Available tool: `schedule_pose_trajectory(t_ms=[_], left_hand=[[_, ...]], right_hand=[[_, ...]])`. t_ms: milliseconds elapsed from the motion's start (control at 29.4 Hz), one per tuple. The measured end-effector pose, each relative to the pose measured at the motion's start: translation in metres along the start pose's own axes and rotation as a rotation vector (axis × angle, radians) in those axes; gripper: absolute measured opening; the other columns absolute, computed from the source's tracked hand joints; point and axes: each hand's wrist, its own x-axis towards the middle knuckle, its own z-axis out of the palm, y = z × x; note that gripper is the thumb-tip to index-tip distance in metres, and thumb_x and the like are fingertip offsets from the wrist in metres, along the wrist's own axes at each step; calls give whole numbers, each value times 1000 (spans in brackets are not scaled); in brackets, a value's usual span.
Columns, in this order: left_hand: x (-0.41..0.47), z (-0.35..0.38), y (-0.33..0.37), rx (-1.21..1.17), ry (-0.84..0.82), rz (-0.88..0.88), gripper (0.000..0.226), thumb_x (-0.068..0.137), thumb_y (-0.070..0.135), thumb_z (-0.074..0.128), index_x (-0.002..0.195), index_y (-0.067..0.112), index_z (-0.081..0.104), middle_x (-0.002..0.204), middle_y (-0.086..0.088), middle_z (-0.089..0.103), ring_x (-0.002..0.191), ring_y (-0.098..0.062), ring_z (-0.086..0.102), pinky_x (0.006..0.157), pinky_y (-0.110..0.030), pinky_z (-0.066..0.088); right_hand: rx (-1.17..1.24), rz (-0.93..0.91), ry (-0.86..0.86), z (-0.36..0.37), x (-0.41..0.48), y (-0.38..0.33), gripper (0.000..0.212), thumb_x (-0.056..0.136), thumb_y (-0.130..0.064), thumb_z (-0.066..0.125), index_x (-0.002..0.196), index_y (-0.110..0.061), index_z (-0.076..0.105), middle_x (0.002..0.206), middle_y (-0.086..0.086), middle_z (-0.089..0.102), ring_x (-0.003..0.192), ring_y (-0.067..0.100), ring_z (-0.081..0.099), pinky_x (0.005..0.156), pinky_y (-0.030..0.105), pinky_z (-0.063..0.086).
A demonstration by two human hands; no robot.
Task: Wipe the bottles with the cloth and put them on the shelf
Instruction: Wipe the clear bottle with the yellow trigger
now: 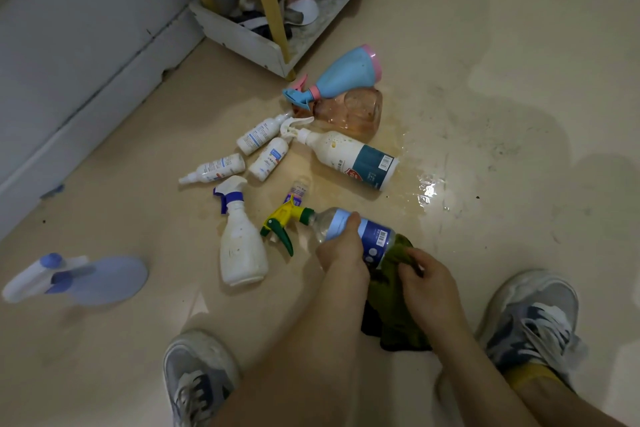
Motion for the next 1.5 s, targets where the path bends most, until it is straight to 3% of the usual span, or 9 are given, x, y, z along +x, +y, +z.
schedule_pose_trajectory(t_ms=[340, 511, 647, 749, 885, 1021, 1123, 1361, 1498], left_hand=[[-93, -49, 46, 264, -210, 518, 58, 72, 22, 84, 123, 21, 55, 105, 7, 66, 87, -9, 66, 62, -20, 57], [-192, -69, 98, 320, -383, 747, 50, 59, 29, 90, 103, 20, 69, 89, 2, 76, 81, -14, 73, 71, -32, 60], [-270, -100, 118, 378, -454, 899, 42, 65, 24, 90, 101, 22, 68, 91, 6, 76, 82, -10, 73, 65, -23, 56], [-320, -131, 119, 460, -530, 948, 43, 63, 23, 88, 100, 25, 68, 94, 6, 76, 81, -9, 73, 63, -20, 56], [-370, -157, 121, 446, -550, 1003, 55, 52, 30, 89, 102, 24, 66, 92, 5, 76, 81, -12, 74, 68, -28, 58], [-399, -169, 126, 351, -370, 1130, 37, 66, 21, 89, 96, 18, 68, 77, 2, 75, 67, -16, 73, 61, -38, 61], [-411, -183, 126, 375, -256, 1197, 37, 60, 32, 90, 86, 26, 65, 70, 5, 73, 65, -21, 73, 63, -45, 62], [-443, -203, 133, 428, -471, 1236, 53, 55, 42, 86, 100, 23, 66, 89, 4, 76, 76, -11, 73, 65, -27, 59], [-447, -192, 152, 480, -462, 1265, 59, 54, 56, 73, 101, 20, 68, 85, 1, 76, 73, -13, 74, 59, -23, 56]], right_hand=[[345, -186, -27, -98, -37, -108, 18, 94, -20, 62, 95, -35, 72, 94, -9, 71, 90, 15, 66, 77, 32, 55], [370, -463, -180, -86, -105, -147, 20, 96, -33, 60, 109, -45, 69, 136, -10, 61, 125, 8, 57, 110, 41, 44], [203, -655, -51, -95, -149, -172, 28, 94, -64, 42, 120, -73, 42, 134, -10, 58, 123, 9, 54, 103, 39, 48], [340, -530, -223, -117, -177, -187, 41, 98, -64, 32, 132, -52, 51, 141, -7, 57, 123, 12, 57, 106, 40, 46], [523, -549, -353, -132, -230, -198, 42, 98, -58, 40, 123, -32, 63, 110, -2, 74, 97, 15, 72, 87, 36, 57], [287, -765, -240, -119, -268, -205, 97, 56, -99, 43, 143, -64, 19, 149, -14, 43, 135, 15, 47, 113, 45, 38], [47, -878, -223, -118, -290, -212, 109, 54, -103, 33, 145, -61, -7, 156, -25, 29, 144, 10, 32, 120, 45, 23], [436, -666, -661, -160, -291, -253, 80, 68, -63, 65, 138, -29, 48, 118, 6, 71, 103, 26, 71, 86, 42, 59], [533, -669, -788, -153, -263, -262, 107, 43, -57, 91, 135, -20, 50, 121, 15, 69, 108, 34, 68, 83, 44, 59]])
